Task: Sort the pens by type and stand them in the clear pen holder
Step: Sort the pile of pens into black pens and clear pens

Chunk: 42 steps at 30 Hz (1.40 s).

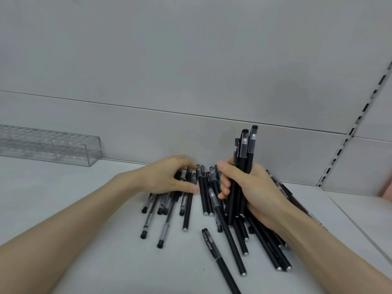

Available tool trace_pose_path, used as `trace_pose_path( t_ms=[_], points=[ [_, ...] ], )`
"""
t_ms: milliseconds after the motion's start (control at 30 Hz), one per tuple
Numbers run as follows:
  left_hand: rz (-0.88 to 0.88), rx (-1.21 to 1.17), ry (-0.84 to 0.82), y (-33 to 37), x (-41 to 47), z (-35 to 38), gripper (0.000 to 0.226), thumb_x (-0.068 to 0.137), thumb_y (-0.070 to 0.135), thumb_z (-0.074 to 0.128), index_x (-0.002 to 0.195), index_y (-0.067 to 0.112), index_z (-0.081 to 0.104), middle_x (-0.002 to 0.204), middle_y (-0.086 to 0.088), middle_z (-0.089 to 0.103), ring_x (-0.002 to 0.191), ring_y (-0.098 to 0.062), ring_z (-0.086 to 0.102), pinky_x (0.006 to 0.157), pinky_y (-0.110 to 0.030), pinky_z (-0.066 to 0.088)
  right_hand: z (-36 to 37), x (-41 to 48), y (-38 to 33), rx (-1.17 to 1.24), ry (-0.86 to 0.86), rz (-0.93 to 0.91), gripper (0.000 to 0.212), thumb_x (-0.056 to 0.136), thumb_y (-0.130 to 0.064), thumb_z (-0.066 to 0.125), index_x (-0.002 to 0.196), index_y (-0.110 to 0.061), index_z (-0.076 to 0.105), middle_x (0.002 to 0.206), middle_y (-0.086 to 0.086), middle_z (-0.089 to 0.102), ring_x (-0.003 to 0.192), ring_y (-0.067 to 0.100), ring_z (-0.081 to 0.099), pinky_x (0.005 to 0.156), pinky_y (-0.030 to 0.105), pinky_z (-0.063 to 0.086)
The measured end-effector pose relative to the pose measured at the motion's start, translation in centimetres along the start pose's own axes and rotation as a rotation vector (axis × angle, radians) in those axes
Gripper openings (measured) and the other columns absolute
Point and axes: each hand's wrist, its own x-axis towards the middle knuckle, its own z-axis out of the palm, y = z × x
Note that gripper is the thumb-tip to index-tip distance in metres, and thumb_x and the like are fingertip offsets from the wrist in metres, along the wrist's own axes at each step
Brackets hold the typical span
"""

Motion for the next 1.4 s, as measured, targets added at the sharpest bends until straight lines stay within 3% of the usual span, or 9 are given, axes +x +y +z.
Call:
trace_pose_path(
  t_ms=[133, 233, 400, 600, 733, 967, 1067, 1267, 1400],
  points=[
    [-0.070, 0.124, -0.091, 0.4, 0.0, -0.1, 0.077, 0.074, 0.058, 0.066, 0.133, 0.012, 0.050, 0.132, 0.006, 0.045, 0.124, -0.010, 0.040, 0.107, -0.029, 0.033, 0.1, -0.2, -0.2, -0.029, 0.003, -0.014, 0.019, 0.093, -0.016, 0.057, 0.077, -0.007, 0.053, 0.056, 0.001, 0.050, 0.051, 0.015, 0.050, 0.058, 0.026, 0.052],
    [-0.085, 0.143, -0.098, 0.6, 0.3, 0.0, 0.070, 0.077, 0.055, 0.066, 0.131, 0.013, 0.050, 0.129, 0.004, 0.043, 0.123, -0.012, 0.036, 0.106, -0.026, 0.030, 0.2, -0.2, -0.2, -0.021, 0.004, -0.002, 0.017, 0.094, -0.015, 0.057, 0.079, -0.007, 0.053, 0.056, 0.002, 0.049, 0.051, 0.015, 0.049, 0.056, 0.025, 0.052],
    [-0.096, -0.016, -0.022, 0.0, 0.4, 0.1, 0.049, 0.062, 0.054, 0.080, 0.097, 0.028, 0.057, 0.116, 0.005, 0.046, 0.115, -0.012, 0.041, 0.100, -0.024, 0.034, 0.3, -0.4, -0.4, -0.020, 0.005, 0.013, 0.017, 0.093, -0.015, 0.058, 0.079, -0.007, 0.055, 0.059, 0.002, 0.053, 0.052, 0.014, 0.054, 0.059, 0.027, 0.055],
    [-0.137, 0.099, -0.080, -0.3, 0.2, 0.2, 0.104, 0.041, 0.083, 0.051, 0.124, 0.019, 0.051, 0.131, 0.010, 0.039, 0.124, -0.008, 0.030, 0.106, -0.024, 0.029, 0.4, -0.3, -0.4, -0.009, 0.012, 0.028, 0.016, 0.093, -0.015, 0.058, 0.080, -0.007, 0.057, 0.062, 0.004, 0.057, 0.056, 0.015, 0.059, 0.070, 0.035, 0.058],
    [-0.149, 0.092, -0.086, 0.0, 0.4, 0.0, 0.098, 0.038, 0.082, 0.052, 0.115, 0.020, 0.052, 0.124, 0.008, 0.039, 0.119, -0.010, 0.032, 0.101, -0.023, 0.031, 0.4, -0.3, -0.4, -0.033, 0.009, 0.023, 0.015, 0.094, -0.015, 0.058, 0.082, -0.006, 0.058, 0.063, 0.003, 0.058, 0.057, 0.015, 0.060, 0.070, 0.034, 0.059],
    [-0.205, -0.064, -0.059, 0.1, -0.2, -1.1, 0.086, 0.040, 0.069, 0.070, 0.110, 0.021, 0.052, 0.116, 0.005, 0.047, 0.107, -0.010, 0.043, 0.087, -0.016, 0.038, 0.5, 0.0, -0.1, 0.020, 0.002, 0.042, 0.011, 0.093, -0.015, 0.058, 0.088, -0.006, 0.060, 0.075, 0.010, 0.070, 0.076, 0.025, 0.070, 0.072, 0.034, 0.060],
    [-0.198, -0.190, -0.009, 0.7, -0.5, -1.6, 0.056, 0.066, 0.031, 0.086, 0.107, 0.010, 0.054, 0.100, 0.001, 0.054, 0.085, -0.009, 0.049, 0.069, -0.012, 0.039, 0.7, 0.1, 0.0, 0.031, -0.007, 0.055, 0.011, 0.094, -0.016, 0.057, 0.090, -0.006, 0.059, 0.082, 0.012, 0.073, 0.082, 0.026, 0.072, 0.070, 0.032, 0.060],
    [-0.068, -0.817, 0.366, 3.1, -0.9, -2.6, 0.047, 0.063, 0.010, 0.084, 0.100, 0.014, 0.056, 0.078, -0.007, 0.064, 0.068, -0.020, 0.063, 0.065, -0.031, 0.050, 0.8, 0.0, -0.4, 0.129, -0.073, 0.050, 0.017, 0.093, -0.016, 0.057, 0.104, -0.002, 0.057, 0.101, 0.019, 0.071, 0.090, 0.031, 0.071, 0.079, 0.038, 0.059],
    [0.048, -0.793, 0.572, 5.9, -0.7, -1.6, 0.038, 0.073, 0.004, 0.076, 0.102, 0.008, 0.051, 0.071, -0.001, 0.068, 0.068, -0.016, 0.067, 0.069, -0.020, 0.052, 0.6, -0.5, -1.1, 0.157, -0.191, 0.023, 0.026, 0.094, -0.018, 0.052, 0.117, -0.006, 0.058, 0.097, 0.017, 0.072, 0.081, 0.029, 0.072, 0.070, 0.035, 0.060]
  ],
)
